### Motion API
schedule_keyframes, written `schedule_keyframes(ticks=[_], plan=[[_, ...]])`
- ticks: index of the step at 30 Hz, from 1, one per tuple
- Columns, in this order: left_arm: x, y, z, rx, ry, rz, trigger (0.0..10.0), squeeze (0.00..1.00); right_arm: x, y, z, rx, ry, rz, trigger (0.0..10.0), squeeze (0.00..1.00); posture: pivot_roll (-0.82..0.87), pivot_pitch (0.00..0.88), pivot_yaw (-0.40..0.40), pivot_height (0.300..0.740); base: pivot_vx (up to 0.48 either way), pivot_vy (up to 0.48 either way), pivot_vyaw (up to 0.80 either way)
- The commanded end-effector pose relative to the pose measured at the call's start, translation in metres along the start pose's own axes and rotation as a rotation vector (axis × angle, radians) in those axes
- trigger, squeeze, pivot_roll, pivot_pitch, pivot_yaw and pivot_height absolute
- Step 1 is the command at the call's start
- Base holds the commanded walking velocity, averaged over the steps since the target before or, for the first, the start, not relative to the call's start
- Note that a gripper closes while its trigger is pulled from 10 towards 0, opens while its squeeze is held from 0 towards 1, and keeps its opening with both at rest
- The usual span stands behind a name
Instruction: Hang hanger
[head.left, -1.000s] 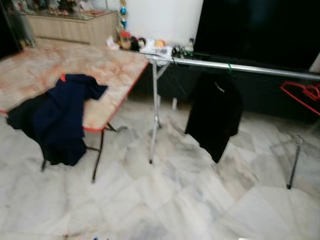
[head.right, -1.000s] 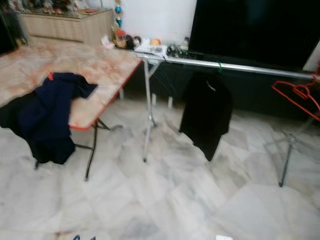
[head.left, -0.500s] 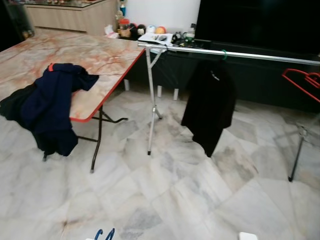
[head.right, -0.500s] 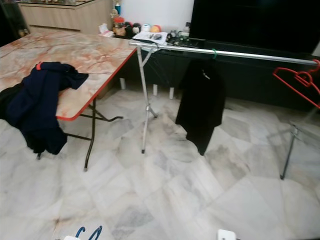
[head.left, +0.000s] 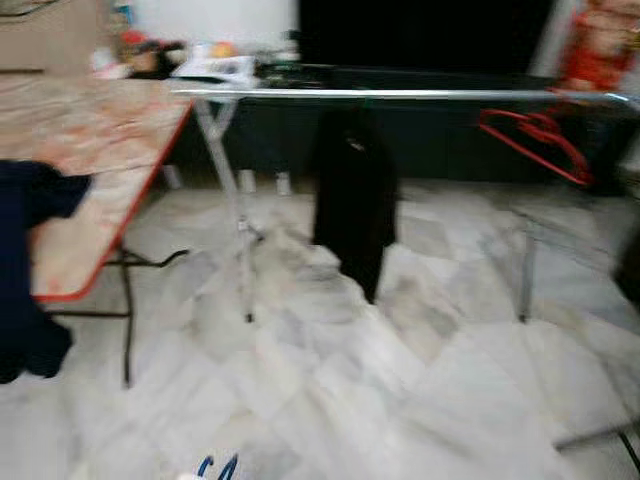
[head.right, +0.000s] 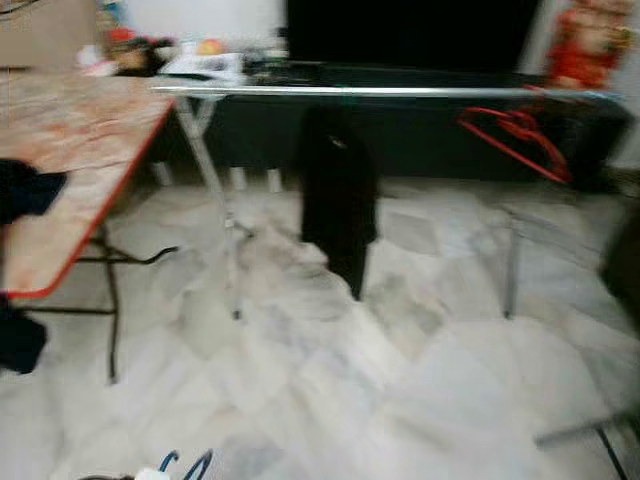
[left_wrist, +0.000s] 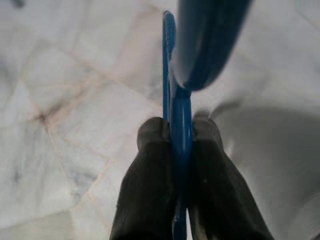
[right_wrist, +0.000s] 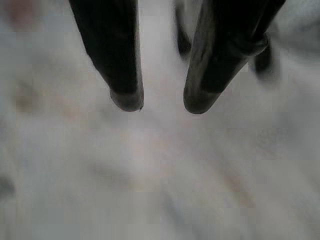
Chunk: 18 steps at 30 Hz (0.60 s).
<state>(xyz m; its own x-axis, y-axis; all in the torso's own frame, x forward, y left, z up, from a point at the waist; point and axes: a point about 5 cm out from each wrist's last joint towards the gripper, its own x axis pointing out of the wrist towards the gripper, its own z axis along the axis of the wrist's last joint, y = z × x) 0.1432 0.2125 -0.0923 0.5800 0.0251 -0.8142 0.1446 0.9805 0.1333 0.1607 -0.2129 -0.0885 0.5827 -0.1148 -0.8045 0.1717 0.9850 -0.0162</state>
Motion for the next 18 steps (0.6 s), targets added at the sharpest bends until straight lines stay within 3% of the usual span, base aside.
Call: schedule_keyframes(ticks=[1, 9, 18], plan=[[-0.001, -0.006, -0.007, 0.007, 0.039, -0.018, 10.0, 0.0, -0.005, -0.017, -0.01, 0.015, 0.011, -0.029, 10.0, 0.0, -0.07, 0.12, -0.011, 0.74, 0.356, 0.0, 0.0], [-0.001, -0.009, -0.008, 0.008, 0.041, -0.026, 10.0, 0.0, -0.005, -0.034, 0.0, 0.015, -0.003, -0.043, 10.0, 0.0, -0.07, 0.121, -0.013, 0.74, 0.353, 0.0, 0.0], [-0.001, -0.009, -0.008, 0.008, 0.044, -0.027, 10.0, 0.0, 0.0, -0.006, 0.003, 0.012, -0.003, -0.013, 10.0, 0.0, -0.07, 0.121, -0.013, 0.74, 0.355, 0.0, 0.0]])
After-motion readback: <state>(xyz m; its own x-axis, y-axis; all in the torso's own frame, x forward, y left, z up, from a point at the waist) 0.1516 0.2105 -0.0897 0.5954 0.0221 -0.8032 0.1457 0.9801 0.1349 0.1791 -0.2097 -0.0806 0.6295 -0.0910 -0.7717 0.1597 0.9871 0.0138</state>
